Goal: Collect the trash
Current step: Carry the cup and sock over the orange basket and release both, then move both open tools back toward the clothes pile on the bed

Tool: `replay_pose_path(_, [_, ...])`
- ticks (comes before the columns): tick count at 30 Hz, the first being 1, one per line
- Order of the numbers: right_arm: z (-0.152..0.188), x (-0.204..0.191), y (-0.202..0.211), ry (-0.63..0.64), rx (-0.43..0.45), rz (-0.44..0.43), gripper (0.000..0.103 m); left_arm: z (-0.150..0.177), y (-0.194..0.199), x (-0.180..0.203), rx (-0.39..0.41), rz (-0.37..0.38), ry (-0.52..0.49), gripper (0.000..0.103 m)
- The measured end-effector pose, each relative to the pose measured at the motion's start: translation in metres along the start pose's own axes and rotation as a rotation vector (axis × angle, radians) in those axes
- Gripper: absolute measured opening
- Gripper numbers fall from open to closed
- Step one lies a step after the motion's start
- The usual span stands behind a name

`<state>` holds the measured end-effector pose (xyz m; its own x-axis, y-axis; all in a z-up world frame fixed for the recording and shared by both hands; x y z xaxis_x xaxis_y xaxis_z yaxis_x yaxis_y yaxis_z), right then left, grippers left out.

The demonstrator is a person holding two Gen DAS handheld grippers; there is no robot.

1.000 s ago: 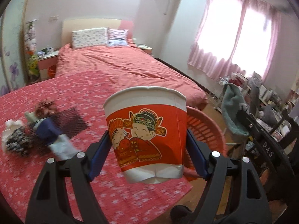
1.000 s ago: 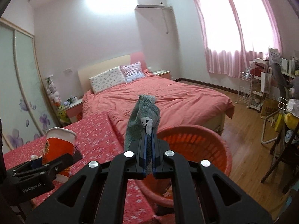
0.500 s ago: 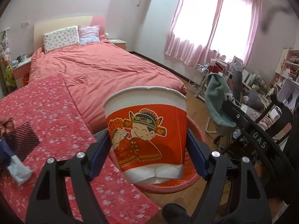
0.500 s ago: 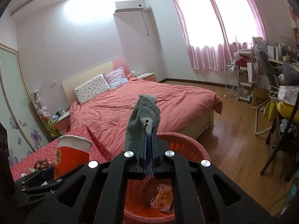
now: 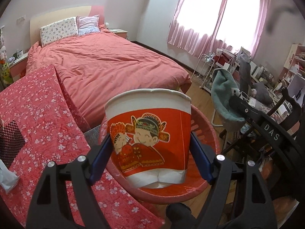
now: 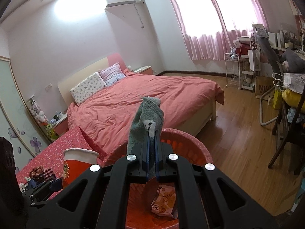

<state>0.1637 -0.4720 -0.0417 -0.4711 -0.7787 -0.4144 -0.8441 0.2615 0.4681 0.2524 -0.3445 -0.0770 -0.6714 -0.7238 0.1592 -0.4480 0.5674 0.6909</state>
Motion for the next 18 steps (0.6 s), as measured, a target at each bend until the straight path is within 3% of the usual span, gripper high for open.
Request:
replay_pose_path(2, [0.001, 0.001, -0.002, 0.0, -0.01, 0.005, 0.01, 0.001, -0.003, -0.003, -0.012, -0.003, 0.003, 0.078])
replay_pose_path(4, [0.002, 0.001, -0.002, -0.007, -0.016, 0.006, 0.029, 0.004, -0.007, -0.006, -0.023, -0.011, 0.006, 0.081])
replay_pose_path(6, [0.003, 0.003, -0.002, -0.017, -0.021, 0.004, 0.036, 0.005, -0.009, -0.011, -0.028, -0.02, 0.014, 0.084])
replay_pose_path(12, [0.005, 0.004, 0.001, -0.001, -0.024, 0.018, 0.045, 0.013, 0.003, -0.032, -0.022, -0.067, 0.029, 0.084])
replay_pose_path(18, [0.005, -0.003, 0.004, 0.031, -0.029, 0.026, 0.046, 0.024, 0.028, -0.063, -0.009, -0.144, 0.039, 0.085])
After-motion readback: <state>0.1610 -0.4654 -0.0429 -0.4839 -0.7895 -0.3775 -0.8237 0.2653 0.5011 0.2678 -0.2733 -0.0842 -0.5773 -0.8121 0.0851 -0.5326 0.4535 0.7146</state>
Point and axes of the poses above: each gripper's, at about its wrist camera, not at the fingertips, and y roughly against the way its jaws point, x to its right, z to its underside, the point moved 8 cm from there along -y, roughly the way its jaws point, and after that the axes turned 4 degrees about -y, right-handed, at the moved point
